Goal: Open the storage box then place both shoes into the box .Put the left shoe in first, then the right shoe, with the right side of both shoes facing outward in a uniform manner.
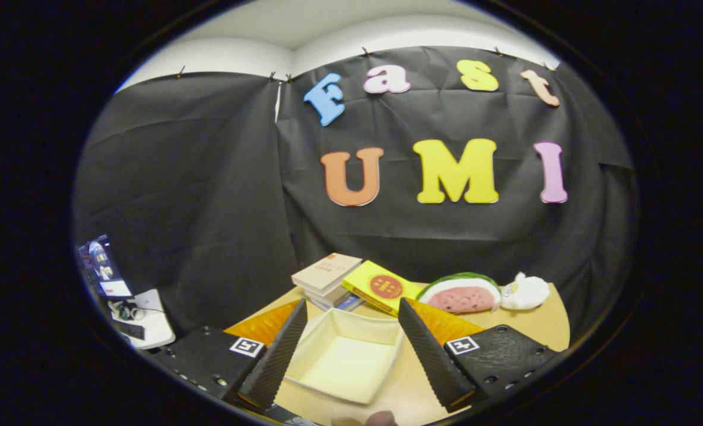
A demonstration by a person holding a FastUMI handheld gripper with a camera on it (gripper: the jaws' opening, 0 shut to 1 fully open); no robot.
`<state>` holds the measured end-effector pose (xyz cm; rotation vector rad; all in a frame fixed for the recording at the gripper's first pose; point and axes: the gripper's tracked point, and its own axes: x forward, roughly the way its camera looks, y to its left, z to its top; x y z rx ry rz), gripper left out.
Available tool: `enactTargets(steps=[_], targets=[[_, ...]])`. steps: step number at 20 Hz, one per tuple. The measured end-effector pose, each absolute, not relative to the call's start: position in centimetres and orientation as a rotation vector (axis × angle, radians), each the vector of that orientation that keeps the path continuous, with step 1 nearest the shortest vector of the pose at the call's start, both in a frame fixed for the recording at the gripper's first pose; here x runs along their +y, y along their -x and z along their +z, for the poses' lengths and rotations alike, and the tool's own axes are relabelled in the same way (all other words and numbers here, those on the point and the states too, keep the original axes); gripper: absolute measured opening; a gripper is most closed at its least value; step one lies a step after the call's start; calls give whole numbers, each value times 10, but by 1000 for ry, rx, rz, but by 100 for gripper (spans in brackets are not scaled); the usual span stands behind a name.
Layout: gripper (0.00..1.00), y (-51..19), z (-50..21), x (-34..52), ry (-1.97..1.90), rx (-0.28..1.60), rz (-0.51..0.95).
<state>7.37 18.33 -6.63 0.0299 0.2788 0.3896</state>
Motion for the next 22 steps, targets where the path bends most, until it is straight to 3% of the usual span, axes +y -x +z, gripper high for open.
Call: enactTargets(steps=[10,22], targets=[[96,-66,-147,-33,-40,378,170],[96,-65,-361,-104,21,790,155]])
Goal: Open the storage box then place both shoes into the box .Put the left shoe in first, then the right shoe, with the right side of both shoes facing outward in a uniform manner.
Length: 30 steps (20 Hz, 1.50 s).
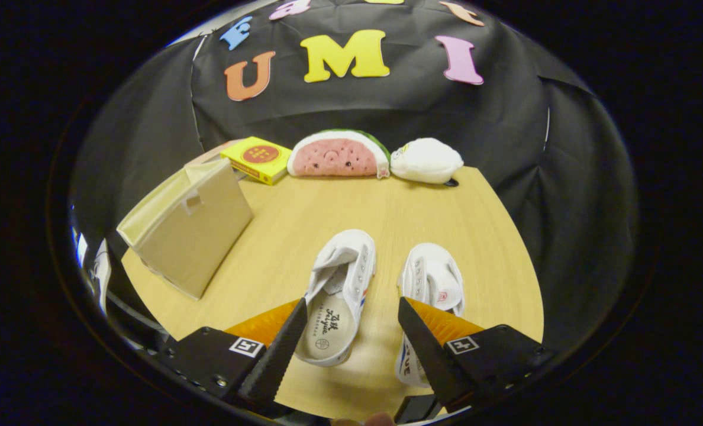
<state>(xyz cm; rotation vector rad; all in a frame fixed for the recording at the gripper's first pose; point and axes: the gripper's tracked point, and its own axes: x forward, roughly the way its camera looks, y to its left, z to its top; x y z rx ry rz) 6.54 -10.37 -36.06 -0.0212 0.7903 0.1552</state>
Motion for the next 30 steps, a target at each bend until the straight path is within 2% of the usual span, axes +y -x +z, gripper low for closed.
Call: enactTargets(steps=[4,5,12,14,15,17,18,19,20,25,30], targets=[[95,-82,-390,-103,33,868,183],[92,-87,-396,-102,20,884,178],[50,-111,-422,-93,-80,982,123],[32,-103,-421,-92,-157,1011,99],[26,-109,-425,-91,-167,1026,95],[26,-112,-425,-92,-183,1030,74],[8,-105,-423,-96,-191,1063,59],[8,-108,-425,-94,-254,1061,37],[0,-108,-417,-94,-303,1075,19],[0,-96,-411,-83,-454,1102,-38],[0,-84,-375,-65,-526,1075,-94]])
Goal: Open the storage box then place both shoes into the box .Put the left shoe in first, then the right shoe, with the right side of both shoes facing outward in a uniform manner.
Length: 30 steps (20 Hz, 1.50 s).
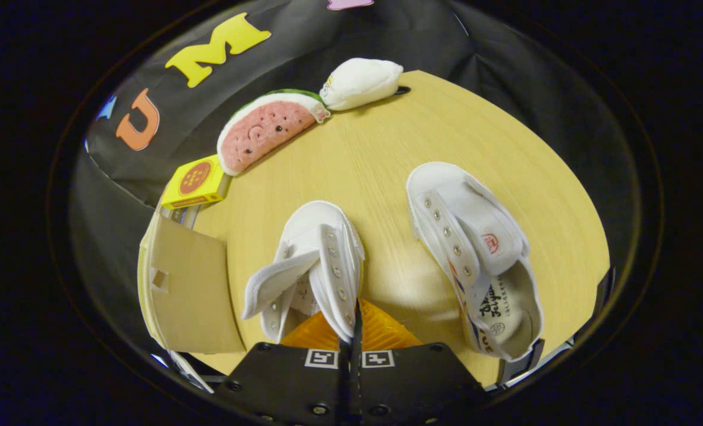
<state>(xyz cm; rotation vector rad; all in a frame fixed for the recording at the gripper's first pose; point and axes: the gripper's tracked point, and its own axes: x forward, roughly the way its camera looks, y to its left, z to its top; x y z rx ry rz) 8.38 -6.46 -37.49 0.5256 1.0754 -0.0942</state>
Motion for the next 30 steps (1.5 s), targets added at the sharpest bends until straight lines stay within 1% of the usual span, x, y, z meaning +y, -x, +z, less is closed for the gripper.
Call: enactTargets(steps=[8,14,19,23,30], targets=[[0,-87,-259,0,-583,976,-129],[0,-109,-191,94,-589,889,-68],[0,-127,-187,186,-562,894,-5],[0,-133,-207,241,-509,910,18],[0,-132,-249,287,-478,975,0]])
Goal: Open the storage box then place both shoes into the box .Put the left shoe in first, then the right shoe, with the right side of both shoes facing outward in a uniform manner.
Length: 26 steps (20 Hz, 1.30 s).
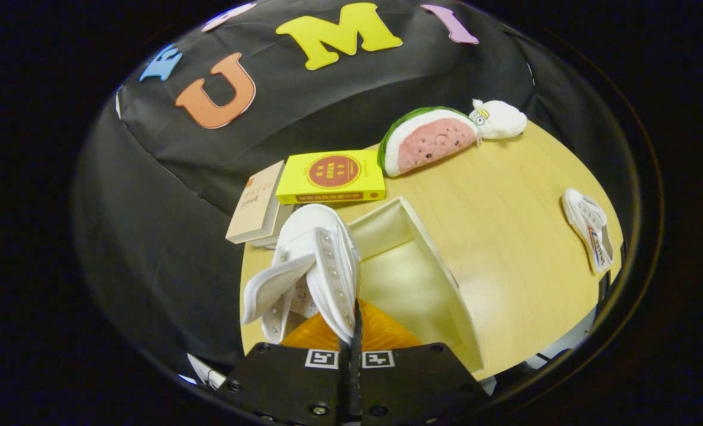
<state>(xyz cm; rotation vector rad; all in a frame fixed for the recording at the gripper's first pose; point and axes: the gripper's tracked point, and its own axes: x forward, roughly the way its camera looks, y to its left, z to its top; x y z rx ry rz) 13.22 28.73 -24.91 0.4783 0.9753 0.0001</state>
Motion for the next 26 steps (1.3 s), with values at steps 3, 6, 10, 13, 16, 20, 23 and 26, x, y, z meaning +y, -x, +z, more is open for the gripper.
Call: enactTargets(steps=[3,6,10,13,16,20,23,26], targets=[[0,-135,-266,292,-474,988,-19],[0,-138,-280,297,-472,991,-32],[0,-141,-287,296,-405,956,-30],[0,-130,-295,301,-427,979,-30],[0,-133,-301,300,-424,991,-28],[0,-137,-312,299,-404,986,-39],[0,-133,-328,299,-374,1016,-51],[0,-134,-333,303,-385,1029,-45]])
